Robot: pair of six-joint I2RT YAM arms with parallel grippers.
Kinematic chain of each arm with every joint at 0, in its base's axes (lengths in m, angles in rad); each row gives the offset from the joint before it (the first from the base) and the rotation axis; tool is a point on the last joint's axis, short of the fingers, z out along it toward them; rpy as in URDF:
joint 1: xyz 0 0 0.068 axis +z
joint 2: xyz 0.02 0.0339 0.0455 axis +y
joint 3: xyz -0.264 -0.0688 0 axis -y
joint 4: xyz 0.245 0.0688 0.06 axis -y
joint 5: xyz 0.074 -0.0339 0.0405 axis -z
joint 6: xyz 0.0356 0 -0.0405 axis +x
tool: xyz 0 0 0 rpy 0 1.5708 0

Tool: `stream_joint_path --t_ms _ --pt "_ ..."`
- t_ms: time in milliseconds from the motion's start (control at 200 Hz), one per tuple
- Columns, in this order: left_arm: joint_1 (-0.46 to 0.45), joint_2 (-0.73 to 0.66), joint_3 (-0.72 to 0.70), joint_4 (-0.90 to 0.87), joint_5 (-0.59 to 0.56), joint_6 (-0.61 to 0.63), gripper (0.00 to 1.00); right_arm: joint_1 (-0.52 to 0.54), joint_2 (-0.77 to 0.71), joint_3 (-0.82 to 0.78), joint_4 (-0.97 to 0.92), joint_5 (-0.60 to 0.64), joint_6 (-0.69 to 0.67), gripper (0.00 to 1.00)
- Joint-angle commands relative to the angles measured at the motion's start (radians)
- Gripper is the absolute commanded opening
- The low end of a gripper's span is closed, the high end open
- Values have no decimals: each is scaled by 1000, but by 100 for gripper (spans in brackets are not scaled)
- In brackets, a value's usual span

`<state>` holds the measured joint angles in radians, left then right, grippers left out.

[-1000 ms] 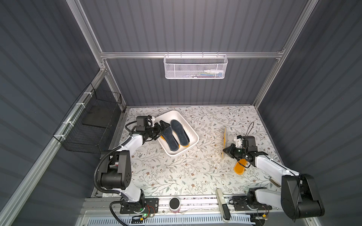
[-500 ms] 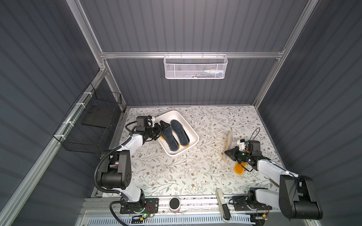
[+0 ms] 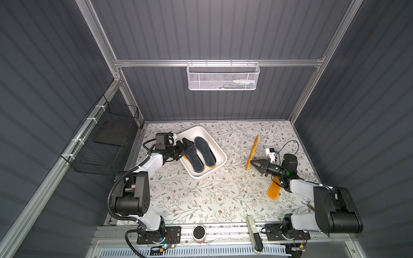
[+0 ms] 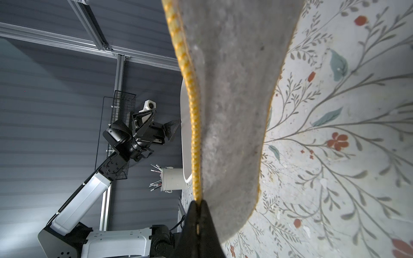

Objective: Put the insoles into the storage box
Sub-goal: Adjust the insole at the center of the board.

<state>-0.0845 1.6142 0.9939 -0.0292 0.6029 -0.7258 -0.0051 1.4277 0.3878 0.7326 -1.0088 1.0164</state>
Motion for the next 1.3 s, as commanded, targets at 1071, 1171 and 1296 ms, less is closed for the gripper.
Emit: stream_joint_path --t_ms 1071,1171,1296 --pt "-1 -21 37 -55 -15 33 100 77 354 85 -28 92 12 4" --pt "-1 -19 37 -55 -13 32 100 77 304 125 -186 118 -60 20" --pt "-1 -17 37 -55 -13 34 100 77 264 189 -385 167 -146 37"
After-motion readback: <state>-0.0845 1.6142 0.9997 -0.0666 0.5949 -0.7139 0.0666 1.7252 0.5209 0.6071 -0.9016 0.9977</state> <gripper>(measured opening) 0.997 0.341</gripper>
